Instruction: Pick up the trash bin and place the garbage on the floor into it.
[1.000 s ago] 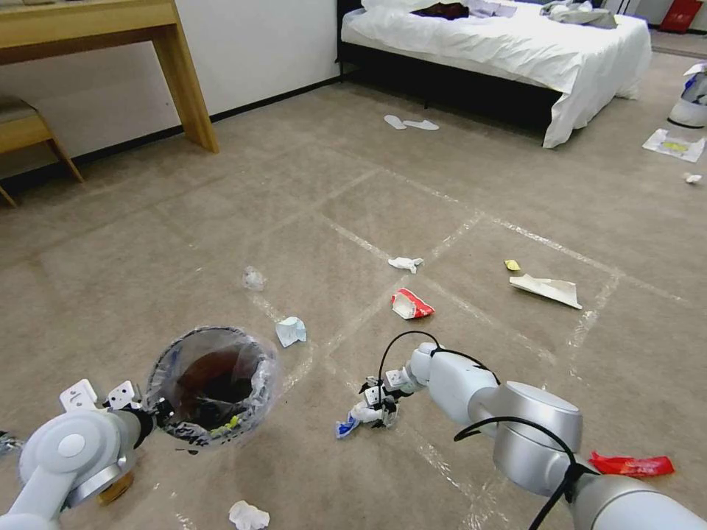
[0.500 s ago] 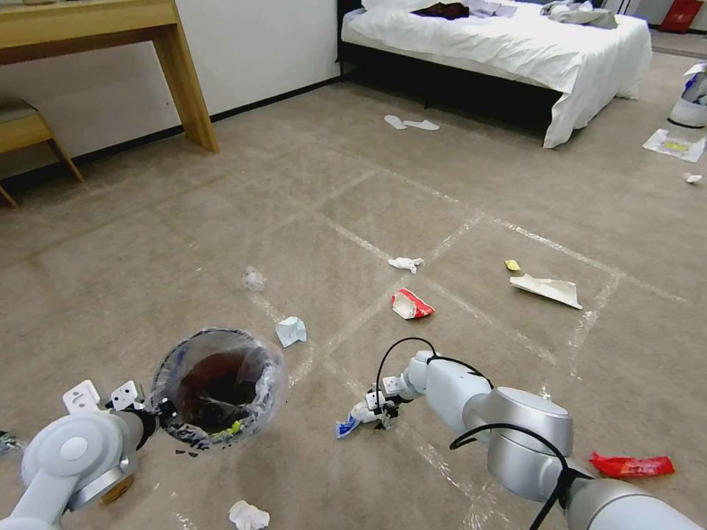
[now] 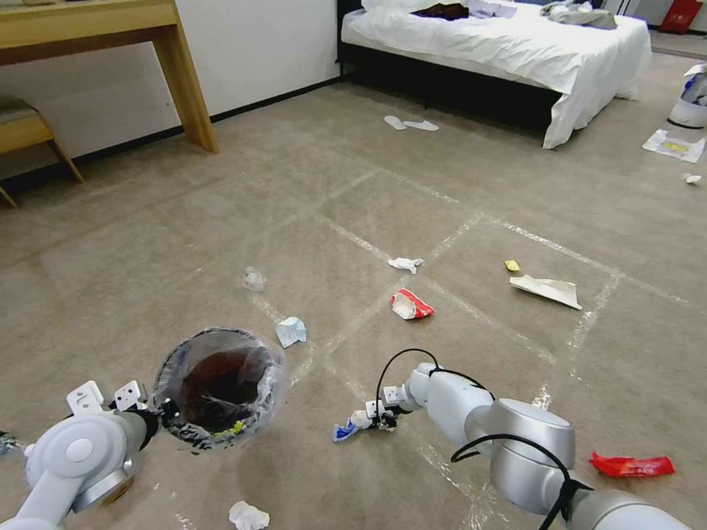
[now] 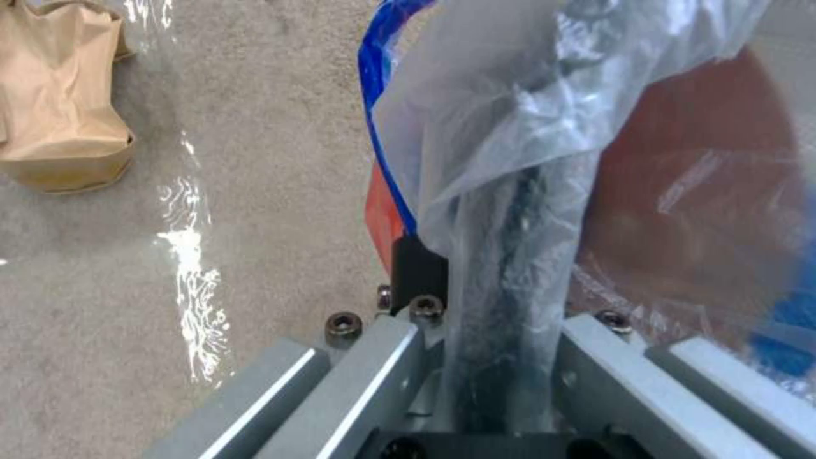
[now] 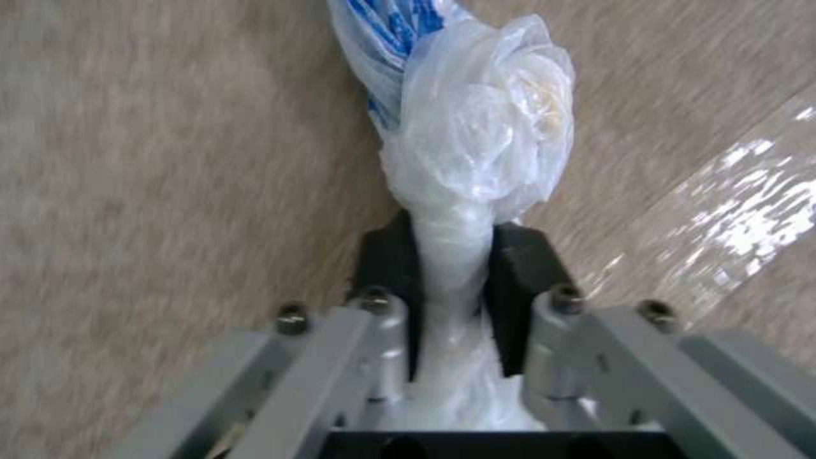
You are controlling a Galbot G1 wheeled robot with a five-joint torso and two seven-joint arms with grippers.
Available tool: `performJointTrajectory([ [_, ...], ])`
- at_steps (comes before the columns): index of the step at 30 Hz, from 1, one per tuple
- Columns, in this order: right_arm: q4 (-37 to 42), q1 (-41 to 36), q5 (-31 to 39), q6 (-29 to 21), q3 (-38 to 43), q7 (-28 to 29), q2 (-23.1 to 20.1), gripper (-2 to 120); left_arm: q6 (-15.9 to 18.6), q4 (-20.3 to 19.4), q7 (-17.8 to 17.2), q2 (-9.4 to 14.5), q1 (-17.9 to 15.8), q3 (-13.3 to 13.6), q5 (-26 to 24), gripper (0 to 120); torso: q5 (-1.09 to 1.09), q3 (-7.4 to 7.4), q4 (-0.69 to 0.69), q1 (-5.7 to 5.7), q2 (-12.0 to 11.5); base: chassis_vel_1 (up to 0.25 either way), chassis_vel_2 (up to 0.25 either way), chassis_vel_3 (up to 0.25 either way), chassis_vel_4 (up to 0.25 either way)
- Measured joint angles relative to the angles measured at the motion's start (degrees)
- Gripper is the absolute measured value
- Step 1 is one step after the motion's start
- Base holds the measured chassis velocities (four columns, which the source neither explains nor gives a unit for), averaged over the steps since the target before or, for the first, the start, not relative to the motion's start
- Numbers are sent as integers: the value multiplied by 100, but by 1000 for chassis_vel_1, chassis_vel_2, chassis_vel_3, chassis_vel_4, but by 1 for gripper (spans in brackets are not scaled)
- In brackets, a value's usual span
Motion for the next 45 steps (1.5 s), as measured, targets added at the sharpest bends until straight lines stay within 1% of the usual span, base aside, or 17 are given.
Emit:
performJointTrajectory([
  [1,0,0,0,0,0,0,0,14,0,0,0,0,0,0,0,0,0,0,0,0,0,0,0,0,0],
  [3,147,126,170,108,202,-65,-104,1,-1,4,-4,6,-6,13,-22,0,-1,0,2,0,0,0,0,0,0],
  [5,298,179,336,182,326,-81,-212,0,-1,3,-6,10,-7,24,-31,0,0,0,2,0,0,0,0,0,0],
  [10,1039,245,849,292,840,-98,-668,0,-1,2,-17,65,-28,60,-76,0,-1,0,-1,0,0,0,0,0,0],
  [13,1765,211,1217,783,1882,10,-1023,0,-1,79,-16,144,-105,108,-131,0,0,0,1,0,0,0,0,0,0],
  [14,1765,211,1217,783,1882,10,-1023,0,-1,79,-16,144,-105,108,-131,0,0,0,1,0,0,0,0,0,0],
  [16,2192,130,1559,1004,2524,172,-1252,0,-1,173,-11,175,-172,142,-152,0,0,0,2,0,0,0,0,0,0],
  [19,2364,92,1794,1074,2773,226,-1334,0,-1,223,8,176,-211,162,-157,0,0,0,1,0,0,0,0,0,0],
  [21,3008,-104,2465,1242,3621,257,-1527,0,10,360,84,141,-359,251,-160,0,0,0,0,0,0,0,0,0,0],
  [22,3008,-104,2465,1242,3621,257,-1527,0,10,360,84,141,-359,251,-160,0,0,0,0,0,0,0,0,0,0],
  [25,3752,-381,2905,1160,4080,412,-1748,0,27,445,119,99,-443,332,-160,0,0,0,1,0,0,0,0,0,0],
  [28,5380,-872,3553,723,4693,787,-2333,0,60,601,151,81,-546,434,-152,0,0,-1,-2,0,0,0,0,0,0],
  [29,5380,-872,3553,723,4693,787,-2333,0,60,601,151,81,-546,434,-152,0,0,-1,-2,0,0,0,0,0,0],
  [31,6295,-1036,3827,510,4790,962,-2757,0,66,666,188,93,-571,450,-149,0,-1,-1,-4,0,0,0,0,0,0],
  [34,6626,-1067,3944,451,4775,993,-2912,0,71,675,196,104,-574,459,-149,0,0,-1,-3,0,0,0,0,0,0],
  [37,7516,-954,4407,233,4377,1004,-3319,0,78,675,195,129,-573,497,-149,0,0,-1,1,0,0,0,0,0,0],
  [45,8129,-144,5109,6,3351,707,-3442,0,79,616,166,105,-528,474,-154,0,-2,-1,2,0,0,0,0,0,0],
])
